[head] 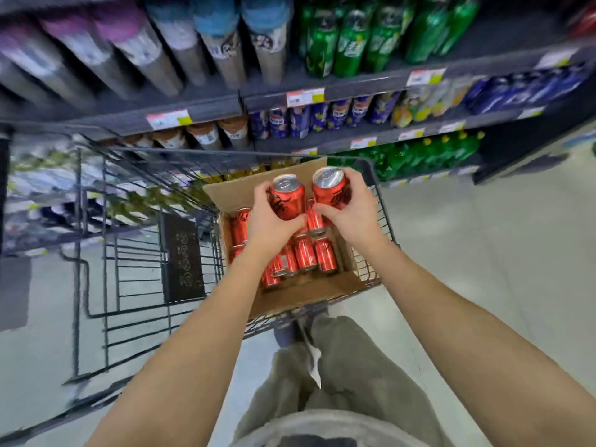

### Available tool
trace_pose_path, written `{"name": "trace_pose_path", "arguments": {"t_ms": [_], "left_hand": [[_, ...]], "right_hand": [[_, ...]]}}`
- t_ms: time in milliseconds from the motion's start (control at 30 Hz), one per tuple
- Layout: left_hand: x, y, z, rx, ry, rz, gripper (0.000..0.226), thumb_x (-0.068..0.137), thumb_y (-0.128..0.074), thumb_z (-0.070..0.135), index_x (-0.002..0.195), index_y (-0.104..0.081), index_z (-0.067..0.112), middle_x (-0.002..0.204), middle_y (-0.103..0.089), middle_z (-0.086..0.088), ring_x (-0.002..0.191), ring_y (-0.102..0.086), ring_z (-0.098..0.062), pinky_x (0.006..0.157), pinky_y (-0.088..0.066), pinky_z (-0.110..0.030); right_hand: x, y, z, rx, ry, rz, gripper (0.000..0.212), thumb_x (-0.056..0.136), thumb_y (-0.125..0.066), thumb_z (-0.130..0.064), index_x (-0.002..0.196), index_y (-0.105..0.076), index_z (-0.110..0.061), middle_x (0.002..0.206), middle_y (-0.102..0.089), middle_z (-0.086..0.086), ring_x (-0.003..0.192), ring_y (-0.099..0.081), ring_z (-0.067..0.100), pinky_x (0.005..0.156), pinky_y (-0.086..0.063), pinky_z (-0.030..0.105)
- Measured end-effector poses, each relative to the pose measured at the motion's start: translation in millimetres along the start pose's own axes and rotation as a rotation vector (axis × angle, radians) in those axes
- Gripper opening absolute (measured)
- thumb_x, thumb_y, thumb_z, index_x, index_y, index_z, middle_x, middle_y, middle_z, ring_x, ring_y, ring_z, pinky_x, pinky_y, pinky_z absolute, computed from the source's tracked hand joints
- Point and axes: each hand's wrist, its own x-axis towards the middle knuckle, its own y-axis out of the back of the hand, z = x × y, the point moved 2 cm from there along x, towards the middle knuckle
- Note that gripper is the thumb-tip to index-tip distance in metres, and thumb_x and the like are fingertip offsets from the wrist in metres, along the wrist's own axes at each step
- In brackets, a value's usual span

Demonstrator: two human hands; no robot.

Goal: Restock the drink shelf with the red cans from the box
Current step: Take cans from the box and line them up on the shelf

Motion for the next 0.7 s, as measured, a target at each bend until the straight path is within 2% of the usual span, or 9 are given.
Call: {"name": "trace_pose_path", "arguments": {"t_ms": [67,167,233,300,367,433,467,533,700], "left_hand": [[-6.6,10.8,21.3,-0.012,-0.073,-0.014,0.088,0.069,-0.094,0.029,0.14,-0.042,0.027,0.123,-0.061,0.011,0.114,-0.057,-0.005,0.098,-0.042,-0.024],[-15.0,23.2,54.9,-0.02,-0.185,-0.037,0.086,0.07,-0.095,0.029,0.139,-0.044,0.028,0.118,-0.06,0.017,0.111,-0.059,-0.002,0.094,-0.043,-0.015],[-20.2,30.2,79.0,-0.012,-0.262,-0.05,0.086,0.07,-0.094,0.033,0.14,-0.045,0.028,0.121,-0.06,0.016,0.112,-0.058,-0.002,0.09,-0.04,-0.011],[-24.8,34.2,103.4,0.0,-0.328,-0.063,0.086,0.069,-0.094,0.037,0.14,-0.045,0.03,0.125,-0.061,0.015,0.114,-0.059,-0.003,0.095,-0.044,-0.017],[-29.8,33.0,127.2,0.0,-0.38,-0.071,0.088,0.065,-0.094,0.044,0.138,-0.046,0.033,0.129,-0.063,0.012,0.118,-0.061,-0.005,0.104,-0.05,-0.032],[-36.5,27.1,149.9,-0.014,-0.416,-0.086,0.088,0.062,-0.094,0.043,0.136,-0.047,0.035,0.128,-0.066,0.011,0.118,-0.063,-0.004,0.106,-0.051,-0.04],[-40.9,22.6,160.6,-0.015,-0.437,-0.095,0.088,0.062,-0.094,0.041,0.136,-0.048,0.035,0.127,-0.067,0.012,0.117,-0.064,-0.003,0.105,-0.051,-0.04],[-55.0,9.7,182.5,-0.022,-0.476,-0.119,0.089,0.062,-0.094,0.041,0.138,-0.047,0.032,0.127,-0.067,0.011,0.116,-0.064,-0.003,0.105,-0.052,-0.038],[-95.9,-40.9,233.7,-0.043,-0.54,-0.157,0.089,0.06,-0.092,0.046,0.136,-0.047,0.03,0.126,-0.065,0.013,0.115,-0.064,-0.002,0.104,-0.053,-0.04]], "right_hand": [[-5.7,17.8,-17.4,0.039,0.015,0.04,0.078,0.065,-0.09,-0.03,0.133,-0.05,-0.031,0.123,-0.066,-0.008,0.114,-0.062,0.007,0.103,-0.05,0.034],[-14.4,48.6,-37.5,0.044,0.031,0.086,0.08,0.067,-0.091,-0.03,0.136,-0.052,-0.025,0.12,-0.066,-0.009,0.108,-0.06,0.003,0.092,-0.043,0.008],[-17.4,71.2,-48.7,0.031,0.055,0.107,0.08,0.067,-0.091,-0.03,0.137,-0.052,-0.025,0.116,-0.064,-0.012,0.105,-0.059,0.0,0.083,-0.037,-0.002],[-19.2,95.8,-60.1,0.014,0.073,0.132,0.083,0.067,-0.091,-0.033,0.139,-0.05,-0.026,0.117,-0.063,-0.014,0.105,-0.058,0.0,0.083,-0.037,0.001],[-20.5,120.5,-70.0,-0.008,0.085,0.151,0.084,0.067,-0.091,-0.036,0.139,-0.049,-0.026,0.116,-0.062,-0.014,0.105,-0.057,0.001,0.085,-0.04,0.005],[-23.0,145.0,-75.6,0.007,0.105,0.177,0.084,0.064,-0.093,-0.036,0.137,-0.051,-0.027,0.119,-0.064,-0.013,0.11,-0.06,0.005,0.097,-0.048,0.022],[-25.0,157.4,-77.0,0.018,0.116,0.195,0.084,0.063,-0.093,-0.037,0.136,-0.052,-0.027,0.121,-0.064,-0.012,0.112,-0.061,0.007,0.101,-0.049,0.03],[-32.1,184.6,-77.3,0.034,0.127,0.224,0.085,0.062,-0.092,-0.039,0.136,-0.052,-0.029,0.122,-0.066,-0.012,0.114,-0.063,0.01,0.103,-0.05,0.036],[-57.5,261.6,-69.2,0.059,0.177,0.282,0.077,0.063,-0.092,-0.033,0.13,-0.056,-0.025,0.118,-0.068,-0.01,0.11,-0.064,0.009,0.101,-0.05,0.034]]}}
